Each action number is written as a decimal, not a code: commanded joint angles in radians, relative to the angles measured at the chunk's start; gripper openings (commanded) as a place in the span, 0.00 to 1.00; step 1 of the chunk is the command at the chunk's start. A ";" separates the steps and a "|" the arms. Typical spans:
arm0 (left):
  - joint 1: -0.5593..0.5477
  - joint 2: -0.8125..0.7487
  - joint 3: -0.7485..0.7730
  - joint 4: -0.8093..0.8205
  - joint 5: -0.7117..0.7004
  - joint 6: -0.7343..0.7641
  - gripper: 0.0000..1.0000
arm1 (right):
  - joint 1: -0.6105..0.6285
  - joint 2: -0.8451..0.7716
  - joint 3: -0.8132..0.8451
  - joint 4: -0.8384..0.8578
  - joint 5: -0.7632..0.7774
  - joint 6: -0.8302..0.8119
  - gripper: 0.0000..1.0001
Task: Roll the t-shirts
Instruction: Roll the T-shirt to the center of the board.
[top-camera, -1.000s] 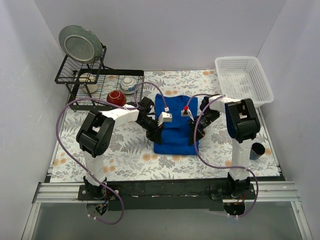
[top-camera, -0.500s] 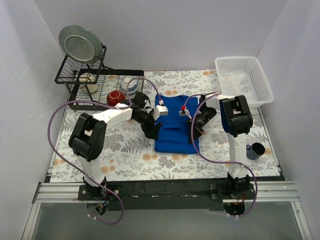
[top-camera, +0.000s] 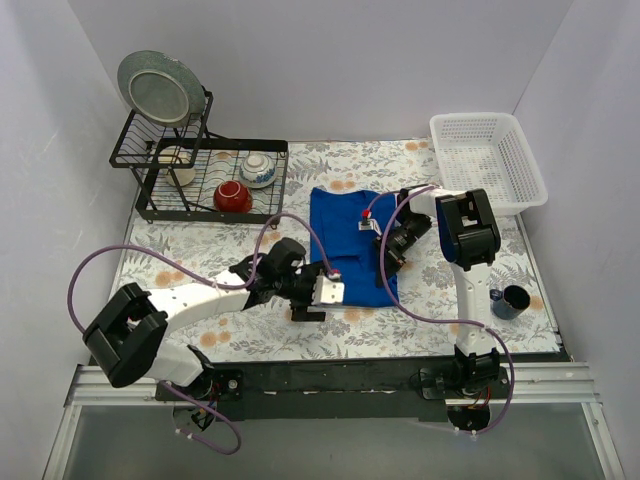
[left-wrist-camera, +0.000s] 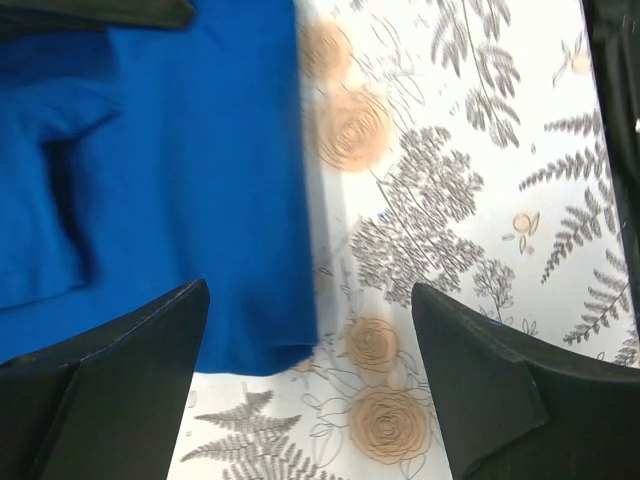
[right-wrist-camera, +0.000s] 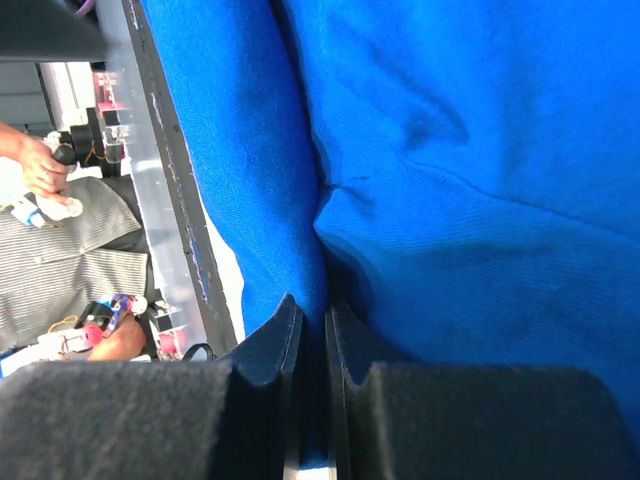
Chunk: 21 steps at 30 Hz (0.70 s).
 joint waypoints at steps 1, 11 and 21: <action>-0.042 -0.043 -0.105 0.251 -0.100 0.098 0.81 | -0.007 0.029 0.038 0.080 0.033 -0.009 0.04; -0.083 0.121 -0.145 0.354 -0.175 0.110 0.64 | -0.007 0.061 0.058 0.040 -0.004 -0.037 0.04; -0.085 0.212 -0.094 0.175 -0.155 0.132 0.30 | -0.039 0.049 0.065 0.012 -0.027 -0.089 0.13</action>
